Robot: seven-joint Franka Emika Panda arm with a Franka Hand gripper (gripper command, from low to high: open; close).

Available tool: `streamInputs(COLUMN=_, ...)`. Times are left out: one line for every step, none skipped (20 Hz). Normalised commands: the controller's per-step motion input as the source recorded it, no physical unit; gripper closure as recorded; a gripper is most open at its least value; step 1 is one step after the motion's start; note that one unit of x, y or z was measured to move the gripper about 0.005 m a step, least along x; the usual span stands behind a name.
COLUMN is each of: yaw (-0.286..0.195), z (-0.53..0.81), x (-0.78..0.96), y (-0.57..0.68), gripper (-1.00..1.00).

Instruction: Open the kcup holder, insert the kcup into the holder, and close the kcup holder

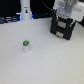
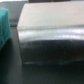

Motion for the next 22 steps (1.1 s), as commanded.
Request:
streamInputs(yaw=-0.003, z=0.00, x=0.03, y=0.07, gripper=1.00)
streamInputs(yaw=0.000, z=0.00, x=0.11, y=0.00, gripper=1.00)
streamInputs(yaw=0.000, z=0.00, x=0.18, y=0.00, gripper=1.00)
streamInputs(yaw=0.000, z=0.00, x=0.26, y=0.00, gripper=1.00)
streamInputs(yaw=-0.014, z=0.00, x=0.52, y=0.00, gripper=1.00)
streamInputs(yaw=-0.021, z=0.09, x=0.65, y=0.00, gripper=1.00)
streamInputs(yaw=-0.040, z=0.13, x=0.82, y=-0.06, gripper=1.00)
streamInputs(yaw=-0.058, z=0.22, x=0.90, y=-0.12, gripper=1.00)
streamInputs(yaw=-0.057, z=0.23, x=0.95, y=-0.22, gripper=1.00)
streamInputs(yaw=-0.064, z=0.27, x=0.95, y=-0.26, gripper=1.00)
streamInputs(yaw=-0.076, z=0.28, x=0.95, y=-0.31, gripper=1.00)
streamInputs(yaw=-0.084, z=0.25, x=0.93, y=-0.35, gripper=1.00)
streamInputs(yaw=-0.085, z=0.25, x=0.93, y=-0.35, gripper=1.00)
streamInputs(yaw=-0.085, z=0.25, x=0.93, y=-0.35, gripper=1.00)
streamInputs(yaw=-0.081, z=0.25, x=0.93, y=-0.34, gripper=1.00)
streamInputs(yaw=-0.078, z=0.25, x=0.94, y=-0.34, gripper=1.00)
streamInputs(yaw=-0.076, z=0.24, x=0.95, y=-0.34, gripper=1.00)
streamInputs(yaw=-0.077, z=0.22, x=0.94, y=-0.34, gripper=1.00)
streamInputs(yaw=-0.081, z=0.17, x=0.94, y=-0.36, gripper=1.00)
streamInputs(yaw=-0.078, z=0.15, x=0.94, y=-0.35, gripper=1.00)
streamInputs(yaw=-0.077, z=0.15, x=0.94, y=-0.34, gripper=1.00)
streamInputs(yaw=-0.072, z=0.14, x=0.94, y=-0.33, gripper=1.00)
